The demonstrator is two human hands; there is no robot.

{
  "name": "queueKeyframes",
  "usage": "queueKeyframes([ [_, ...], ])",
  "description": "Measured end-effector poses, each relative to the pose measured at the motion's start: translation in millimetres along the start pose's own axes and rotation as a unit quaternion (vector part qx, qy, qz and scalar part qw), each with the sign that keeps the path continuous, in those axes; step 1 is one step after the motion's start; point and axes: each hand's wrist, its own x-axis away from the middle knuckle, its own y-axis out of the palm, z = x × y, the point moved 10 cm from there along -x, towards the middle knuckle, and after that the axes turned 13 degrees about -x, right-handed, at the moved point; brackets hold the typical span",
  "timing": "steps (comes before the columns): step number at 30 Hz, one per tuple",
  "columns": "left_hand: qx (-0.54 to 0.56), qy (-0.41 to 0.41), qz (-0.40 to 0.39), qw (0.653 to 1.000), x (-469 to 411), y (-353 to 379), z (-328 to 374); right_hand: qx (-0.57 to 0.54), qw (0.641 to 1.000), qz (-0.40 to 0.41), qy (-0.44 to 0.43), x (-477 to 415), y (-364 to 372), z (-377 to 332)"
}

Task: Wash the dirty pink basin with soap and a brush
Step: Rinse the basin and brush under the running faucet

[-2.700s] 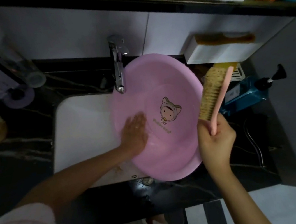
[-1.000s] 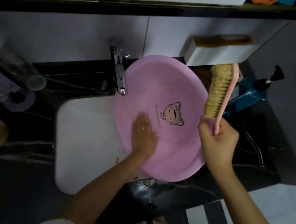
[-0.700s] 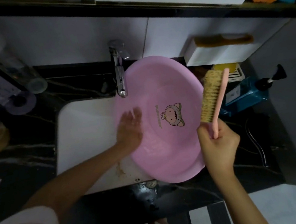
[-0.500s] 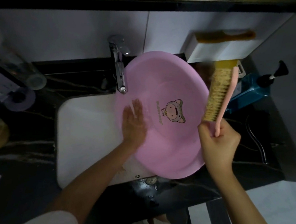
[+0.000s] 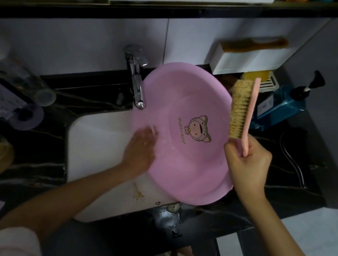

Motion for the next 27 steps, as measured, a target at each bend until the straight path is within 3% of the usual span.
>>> queueKeyframes([
  [2,-0.074,-0.013,0.02,0.997,-27.6,-7.4,-30.3,-0.006,1.0,0.001,0.007,0.1,-0.4,1.9],
  [5,-0.088,-0.051,0.031,0.994,-51.8,-23.3,-35.0,-0.018,1.0,0.003,0.02,1.6,-0.7,4.2],
  [11,0.046,-0.131,-0.027,0.99,-20.4,7.9,40.0,-0.016,1.0,0.006,0.021,2.8,-1.9,5.1],
  [14,0.109,-0.1,-0.065,0.987,-6.4,18.3,73.2,-0.012,1.0,0.002,0.019,3.2,0.3,4.2],
  [17,0.201,-0.043,0.03,0.978,5.8,0.7,63.8,0.01,1.0,-0.009,0.015,2.4,-3.4,5.4],
  [18,0.216,-0.065,0.064,0.972,11.7,-2.0,49.4,0.017,1.0,-0.016,0.014,1.3,-4.9,5.3],
  [20,0.246,-0.188,0.071,0.948,28.4,1.3,9.5,0.043,0.999,-0.033,-0.001,-2.3,-8.5,1.3],
  [23,0.351,-0.371,-0.012,0.86,53.0,24.5,-25.8,0.141,0.987,-0.074,-0.039,-18.5,-7.6,-12.6],
  [27,0.517,-0.316,-0.058,0.794,37.7,37.1,-11.4,0.228,0.959,-0.128,-0.105,-59.3,12.3,-42.7],
])
